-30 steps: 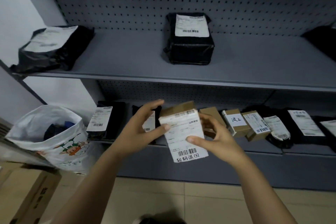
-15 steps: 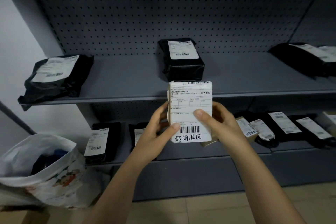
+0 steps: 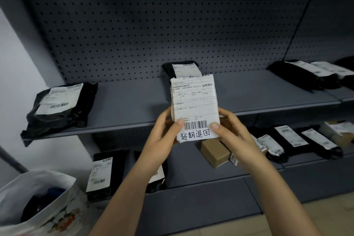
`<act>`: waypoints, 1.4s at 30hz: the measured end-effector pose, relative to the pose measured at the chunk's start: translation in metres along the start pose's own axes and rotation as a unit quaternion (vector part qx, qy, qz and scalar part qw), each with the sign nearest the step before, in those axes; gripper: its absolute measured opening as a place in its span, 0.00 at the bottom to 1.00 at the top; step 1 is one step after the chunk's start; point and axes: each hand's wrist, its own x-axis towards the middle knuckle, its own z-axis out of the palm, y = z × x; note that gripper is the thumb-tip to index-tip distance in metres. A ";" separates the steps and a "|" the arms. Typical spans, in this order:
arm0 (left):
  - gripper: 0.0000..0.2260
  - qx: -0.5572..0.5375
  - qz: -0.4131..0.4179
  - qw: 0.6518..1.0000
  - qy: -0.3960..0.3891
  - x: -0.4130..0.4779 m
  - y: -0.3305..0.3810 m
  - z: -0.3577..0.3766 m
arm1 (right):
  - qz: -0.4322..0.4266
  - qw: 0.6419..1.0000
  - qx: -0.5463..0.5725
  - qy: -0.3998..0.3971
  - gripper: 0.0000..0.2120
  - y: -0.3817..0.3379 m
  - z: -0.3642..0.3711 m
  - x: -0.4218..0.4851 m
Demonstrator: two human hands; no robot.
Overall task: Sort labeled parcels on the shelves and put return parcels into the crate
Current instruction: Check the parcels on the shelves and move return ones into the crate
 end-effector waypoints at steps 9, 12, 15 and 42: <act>0.24 0.270 0.155 0.947 0.080 0.032 0.028 -0.025 | -0.056 0.994 0.008 0.092 0.26 -0.031 -0.010 0.014; 0.23 0.424 0.250 0.868 0.072 0.046 0.047 -0.030 | -0.087 0.988 -0.006 0.127 0.27 -0.049 -0.019 0.019; 0.22 0.516 0.329 0.789 0.062 0.061 0.068 -0.024 | -0.113 0.980 -0.007 0.161 0.28 -0.065 -0.030 0.020; 0.21 0.432 0.510 0.723 -0.176 0.078 0.041 0.310 | -0.110 0.876 -0.074 0.463 0.27 -0.080 -0.270 -0.182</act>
